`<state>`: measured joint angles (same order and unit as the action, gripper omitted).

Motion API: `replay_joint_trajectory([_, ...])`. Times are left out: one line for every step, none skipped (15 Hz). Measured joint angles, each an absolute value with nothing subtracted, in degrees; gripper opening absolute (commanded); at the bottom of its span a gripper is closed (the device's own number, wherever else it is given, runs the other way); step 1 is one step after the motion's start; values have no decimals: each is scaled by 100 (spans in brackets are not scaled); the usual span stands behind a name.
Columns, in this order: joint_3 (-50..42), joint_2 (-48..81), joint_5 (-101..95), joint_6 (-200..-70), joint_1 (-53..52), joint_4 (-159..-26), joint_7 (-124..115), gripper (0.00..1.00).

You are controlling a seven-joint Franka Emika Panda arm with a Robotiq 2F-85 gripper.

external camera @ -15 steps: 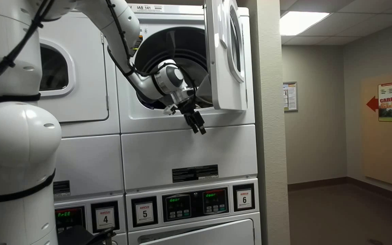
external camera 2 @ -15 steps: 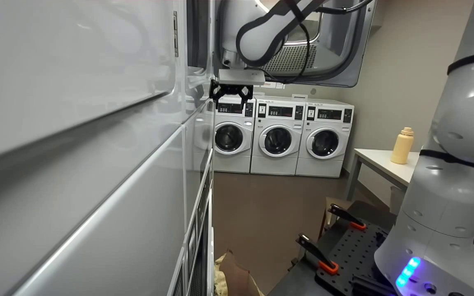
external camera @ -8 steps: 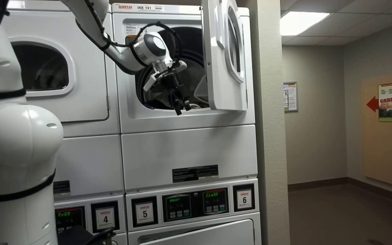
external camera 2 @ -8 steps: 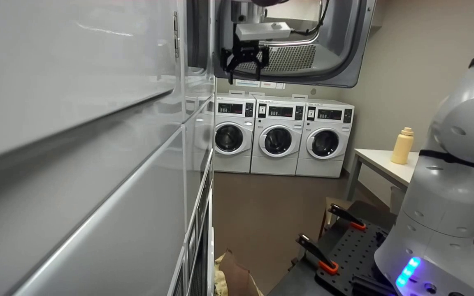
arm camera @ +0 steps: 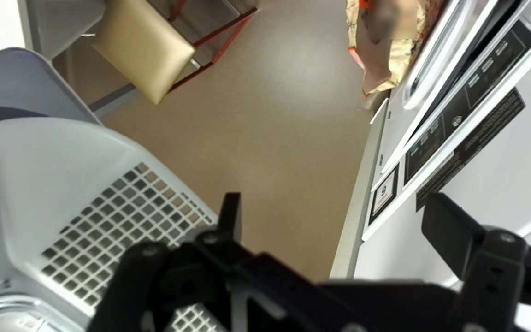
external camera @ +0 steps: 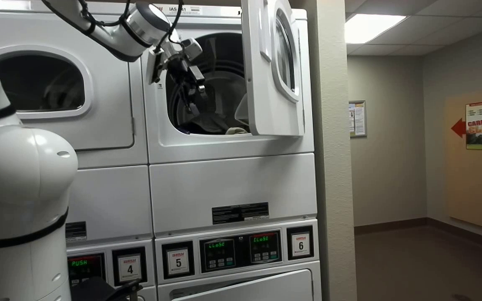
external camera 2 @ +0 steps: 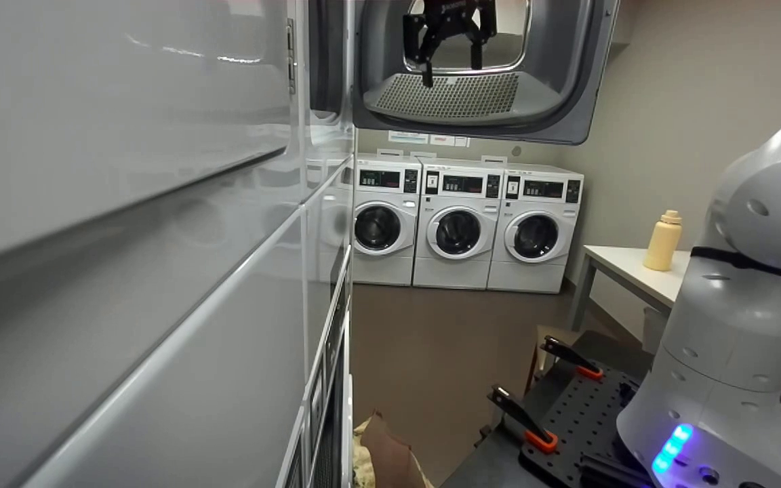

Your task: Remove the cloth from the washing machine and close it

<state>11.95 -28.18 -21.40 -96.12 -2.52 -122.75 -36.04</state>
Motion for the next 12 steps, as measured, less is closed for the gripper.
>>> replay_joint_trajectory([1250, -2894, -2227, -9516, -252, -12243, -3620, 100])
replay_joint_trajectory([1267, -2973, -2308, -9495, -247, -12230, -3624, 100])
replay_joint_trajectory([1266, -3051, -2388, -9493, -221, -12221, -3630, 100])
replay_joint_trajectory([1258, -3135, -2462, -9493, -169, -12216, -3630, 100])
replay_joint_trajectory([1237, -3222, -2555, -9493, -108, -12209, -3630, 100])
replay_joint_trajectory([1216, -3300, -2624, -9493, -52, -12196, -3630, 100])
replay_joint_trajectory([1198, -3382, -2681, -9493, 2, -12173, -3628, 100])
replay_joint_trajectory([1184, -3456, -2728, -9494, 51, -12135, -3624, 100])
replay_joint_trajectory([1173, -3525, -2783, -9494, 88, -12085, -3621, 100])
replay_joint_trajectory([1165, -3582, -2807, -9495, 116, -12032, -3617, 100])
replay_joint_trajectory([1152, -3632, -2811, -9496, 132, -11975, -3609, 100])
replay_joint_trajectory([1136, -3677, -2811, -9497, 142, -11919, -3601, 100])
